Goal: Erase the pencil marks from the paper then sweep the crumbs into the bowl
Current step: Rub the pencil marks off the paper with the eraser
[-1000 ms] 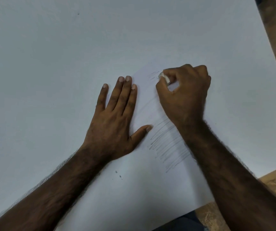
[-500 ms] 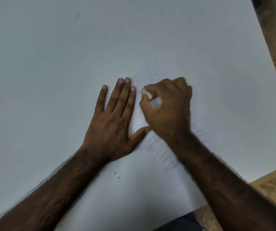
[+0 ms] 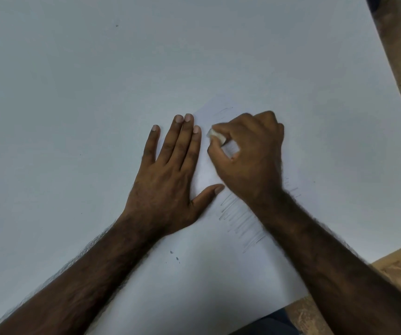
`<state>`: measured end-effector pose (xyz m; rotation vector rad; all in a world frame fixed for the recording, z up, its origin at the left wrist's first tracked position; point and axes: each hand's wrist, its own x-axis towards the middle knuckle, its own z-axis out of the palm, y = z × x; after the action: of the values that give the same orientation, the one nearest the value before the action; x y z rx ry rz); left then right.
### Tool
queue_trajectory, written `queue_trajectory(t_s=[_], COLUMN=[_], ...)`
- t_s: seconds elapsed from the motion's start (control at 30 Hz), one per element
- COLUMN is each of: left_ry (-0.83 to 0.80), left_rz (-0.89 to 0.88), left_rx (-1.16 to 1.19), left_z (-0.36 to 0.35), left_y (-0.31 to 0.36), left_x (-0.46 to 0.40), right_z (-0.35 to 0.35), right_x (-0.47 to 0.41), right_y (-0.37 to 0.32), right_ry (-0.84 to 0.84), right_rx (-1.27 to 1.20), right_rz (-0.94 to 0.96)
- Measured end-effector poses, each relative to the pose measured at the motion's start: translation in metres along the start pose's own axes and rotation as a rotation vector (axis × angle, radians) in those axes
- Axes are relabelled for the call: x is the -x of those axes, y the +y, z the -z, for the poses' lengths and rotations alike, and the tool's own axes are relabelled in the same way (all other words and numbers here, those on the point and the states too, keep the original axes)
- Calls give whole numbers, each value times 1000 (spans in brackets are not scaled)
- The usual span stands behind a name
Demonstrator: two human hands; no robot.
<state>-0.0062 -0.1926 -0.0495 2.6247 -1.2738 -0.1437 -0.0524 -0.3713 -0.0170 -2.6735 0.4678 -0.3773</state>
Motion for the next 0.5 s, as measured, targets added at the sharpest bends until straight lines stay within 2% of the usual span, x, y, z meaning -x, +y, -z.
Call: queue_trajectory(t_s=[0.17, 0.37, 0.5], left_ry=[-14, 2, -2], left_rz=[5, -5, -1], left_rx=[12, 5, 13], left_z=[1, 0, -1], left_y=[0, -1, -1], left_x=[-1, 0, 0], right_z=[2, -1, 2], right_x=[-31, 1, -27], right_y=[19, -4, 15], right_ry=[108, -7, 108], right_rx=[44, 3, 82], right_rz=[-158, 9, -112])
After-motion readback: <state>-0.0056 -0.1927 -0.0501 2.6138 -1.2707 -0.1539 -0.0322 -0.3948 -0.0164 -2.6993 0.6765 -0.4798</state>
